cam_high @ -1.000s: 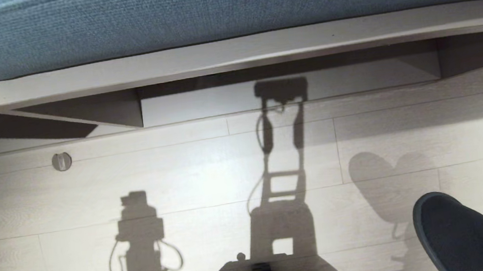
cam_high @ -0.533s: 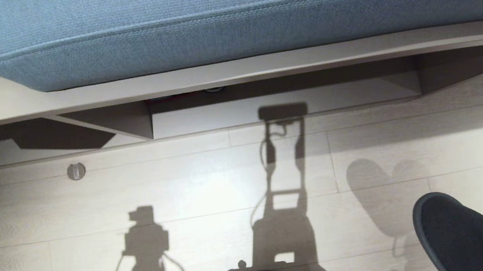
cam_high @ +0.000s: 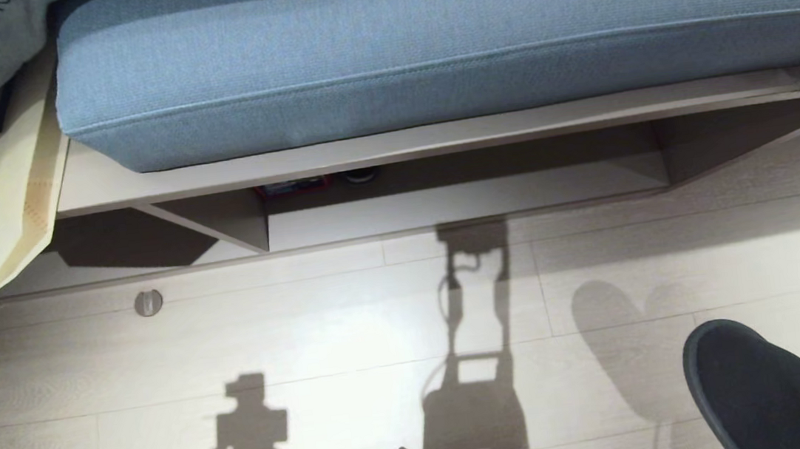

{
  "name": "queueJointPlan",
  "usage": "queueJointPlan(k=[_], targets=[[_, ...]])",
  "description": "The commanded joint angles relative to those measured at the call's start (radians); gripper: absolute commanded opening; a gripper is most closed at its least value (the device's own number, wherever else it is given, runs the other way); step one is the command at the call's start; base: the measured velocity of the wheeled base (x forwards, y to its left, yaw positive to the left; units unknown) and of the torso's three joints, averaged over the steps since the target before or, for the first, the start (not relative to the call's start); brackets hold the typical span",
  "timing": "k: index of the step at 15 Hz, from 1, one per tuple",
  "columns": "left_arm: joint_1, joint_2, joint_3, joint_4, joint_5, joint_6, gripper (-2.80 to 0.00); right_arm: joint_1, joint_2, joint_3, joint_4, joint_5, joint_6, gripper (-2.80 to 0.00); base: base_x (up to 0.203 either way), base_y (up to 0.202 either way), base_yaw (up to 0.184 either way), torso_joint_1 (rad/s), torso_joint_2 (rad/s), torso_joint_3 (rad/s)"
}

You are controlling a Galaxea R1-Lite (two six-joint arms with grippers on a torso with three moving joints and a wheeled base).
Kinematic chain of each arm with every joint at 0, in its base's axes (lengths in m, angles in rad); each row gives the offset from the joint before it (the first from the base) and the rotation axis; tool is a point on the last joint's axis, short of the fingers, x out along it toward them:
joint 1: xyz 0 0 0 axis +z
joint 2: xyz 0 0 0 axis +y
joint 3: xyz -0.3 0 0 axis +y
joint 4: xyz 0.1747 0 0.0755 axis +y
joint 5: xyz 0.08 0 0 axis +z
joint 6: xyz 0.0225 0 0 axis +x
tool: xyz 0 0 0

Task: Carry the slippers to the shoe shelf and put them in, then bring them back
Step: Place the slippers on the floor

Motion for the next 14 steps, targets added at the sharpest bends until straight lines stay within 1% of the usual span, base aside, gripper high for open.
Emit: queueJointPlan(k=[1,14], targets=[[0.0,0.001,0.0,-0.001,0.0,-0.002,-2.8,0.0,0.002,0.0,0.0,0.001,0.0,-2.8,0.0,0.0,0.0,0.007,0.01,0.21],[0.0,0.001,0.0,-0.001,0.0,-0.003,-2.8,0.0,0.002,0.0,0.0,0.001,0.0,-2.8,0.0,0.0,0.0,0.003,0.0,0.205]])
